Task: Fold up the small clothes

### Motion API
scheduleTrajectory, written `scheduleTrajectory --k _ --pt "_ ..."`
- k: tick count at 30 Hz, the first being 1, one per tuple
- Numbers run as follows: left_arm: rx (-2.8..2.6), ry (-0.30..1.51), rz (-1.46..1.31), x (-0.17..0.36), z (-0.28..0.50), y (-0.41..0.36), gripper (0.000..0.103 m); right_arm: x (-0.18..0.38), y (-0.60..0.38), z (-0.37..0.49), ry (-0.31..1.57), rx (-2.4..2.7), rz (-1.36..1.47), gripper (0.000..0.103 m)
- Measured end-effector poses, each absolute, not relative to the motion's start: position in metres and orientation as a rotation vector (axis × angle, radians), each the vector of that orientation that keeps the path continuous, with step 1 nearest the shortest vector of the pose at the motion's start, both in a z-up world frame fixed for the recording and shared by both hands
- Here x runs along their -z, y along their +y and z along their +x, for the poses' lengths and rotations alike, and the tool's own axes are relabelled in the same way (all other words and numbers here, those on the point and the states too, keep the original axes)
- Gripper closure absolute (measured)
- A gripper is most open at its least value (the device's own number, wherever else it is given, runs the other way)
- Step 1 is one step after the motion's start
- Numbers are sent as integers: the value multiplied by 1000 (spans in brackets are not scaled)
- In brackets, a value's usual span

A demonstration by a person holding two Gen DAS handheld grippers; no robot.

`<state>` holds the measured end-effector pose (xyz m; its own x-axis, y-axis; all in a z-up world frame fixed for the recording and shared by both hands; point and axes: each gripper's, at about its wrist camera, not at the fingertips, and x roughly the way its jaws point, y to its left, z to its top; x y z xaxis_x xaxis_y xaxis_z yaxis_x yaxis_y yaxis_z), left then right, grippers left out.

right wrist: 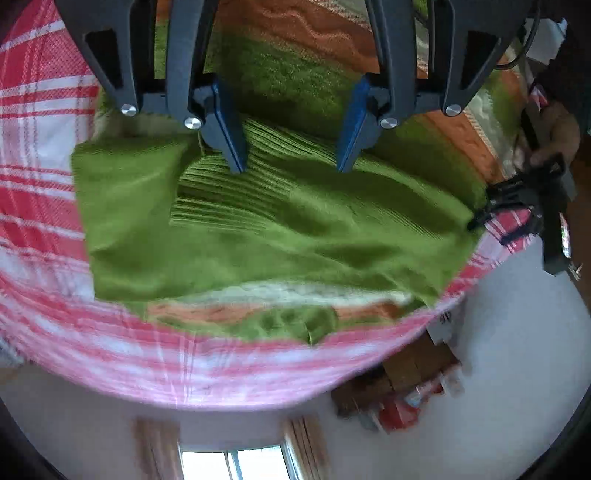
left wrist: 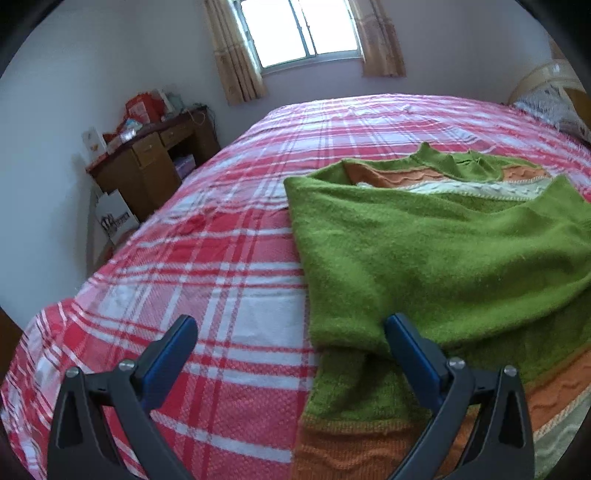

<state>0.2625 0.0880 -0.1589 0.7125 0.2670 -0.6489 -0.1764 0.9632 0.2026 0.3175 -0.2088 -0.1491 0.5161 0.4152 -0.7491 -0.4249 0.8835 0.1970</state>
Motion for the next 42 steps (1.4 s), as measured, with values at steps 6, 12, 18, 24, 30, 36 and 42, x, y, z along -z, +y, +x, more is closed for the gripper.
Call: scheduleTrajectory --k 6,12,18,24,30,36,42 --pt "-220 743 117 164 241 86 0 150 -211 294 908 -478 -50 51" --pt "-185 747 81 159 220 82 0 138 -222 271 850 -455 -7 51" --pt "-135 746 101 155 197 68 0 128 -218 240 826 -466 -56 50" --pt "-107 734 76 147 177 63 0 136 -220 212 857 -470 -58 50" --pt "-73 750 78 142 158 62 0 143 -234 183 884 -460 -45 50" --pt "-40 782 65 146 138 62 0 144 -247 157 891 -449 -39 50" --pt "-14 823 63 153 114 67 0 150 -255 136 906 -449 -47 50"
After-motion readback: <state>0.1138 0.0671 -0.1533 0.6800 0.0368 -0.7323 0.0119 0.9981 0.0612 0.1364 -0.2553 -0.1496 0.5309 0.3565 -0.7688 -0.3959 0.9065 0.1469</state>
